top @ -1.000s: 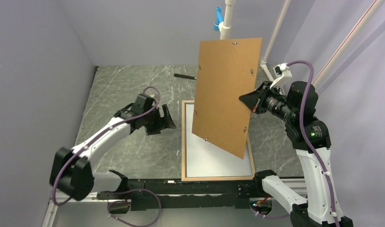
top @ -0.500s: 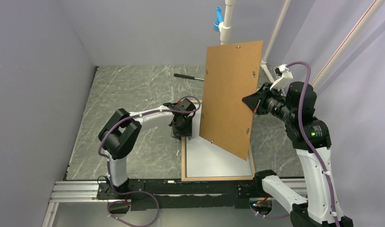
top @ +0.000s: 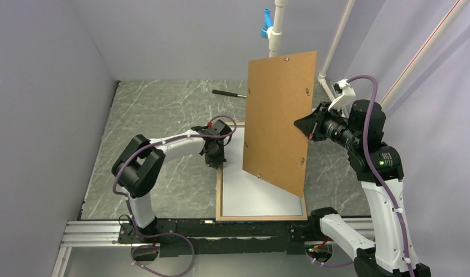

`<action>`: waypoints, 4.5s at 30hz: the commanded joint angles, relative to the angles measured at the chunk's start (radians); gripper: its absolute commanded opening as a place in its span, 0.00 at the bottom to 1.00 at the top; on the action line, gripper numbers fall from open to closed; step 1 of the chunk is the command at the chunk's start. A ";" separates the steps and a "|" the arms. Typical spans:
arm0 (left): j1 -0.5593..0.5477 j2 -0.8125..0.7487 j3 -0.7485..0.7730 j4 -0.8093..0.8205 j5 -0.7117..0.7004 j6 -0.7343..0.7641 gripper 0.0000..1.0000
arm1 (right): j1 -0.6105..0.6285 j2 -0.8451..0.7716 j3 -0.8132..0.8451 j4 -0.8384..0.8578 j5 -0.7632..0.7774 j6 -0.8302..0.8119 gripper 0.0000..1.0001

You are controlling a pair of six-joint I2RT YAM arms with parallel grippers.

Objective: Put the photo into the frame
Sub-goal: Move the photo frame to the center of the board, then place the photo frame item in the photo frame.

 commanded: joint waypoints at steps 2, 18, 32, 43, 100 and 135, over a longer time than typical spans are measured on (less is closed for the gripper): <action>0.062 -0.122 -0.111 -0.029 -0.051 0.015 0.00 | -0.001 -0.005 -0.002 0.133 -0.098 0.006 0.00; 0.169 -0.205 -0.197 -0.061 -0.091 0.077 0.00 | 0.000 0.001 -0.094 0.240 -0.279 0.037 0.00; 0.172 -0.362 -0.218 -0.016 -0.077 0.090 0.96 | 0.000 0.005 -0.175 0.306 -0.331 0.083 0.00; 0.252 -0.699 -0.375 0.155 0.016 0.088 0.99 | 0.000 0.026 -0.241 0.339 -0.373 0.104 0.00; 0.271 -0.964 -0.560 0.258 -0.075 0.142 0.96 | -0.004 0.370 -0.586 0.667 -0.549 0.343 0.00; 0.271 -0.490 -0.638 0.620 0.218 0.071 0.91 | -0.009 0.579 -0.712 0.821 -0.596 0.319 0.00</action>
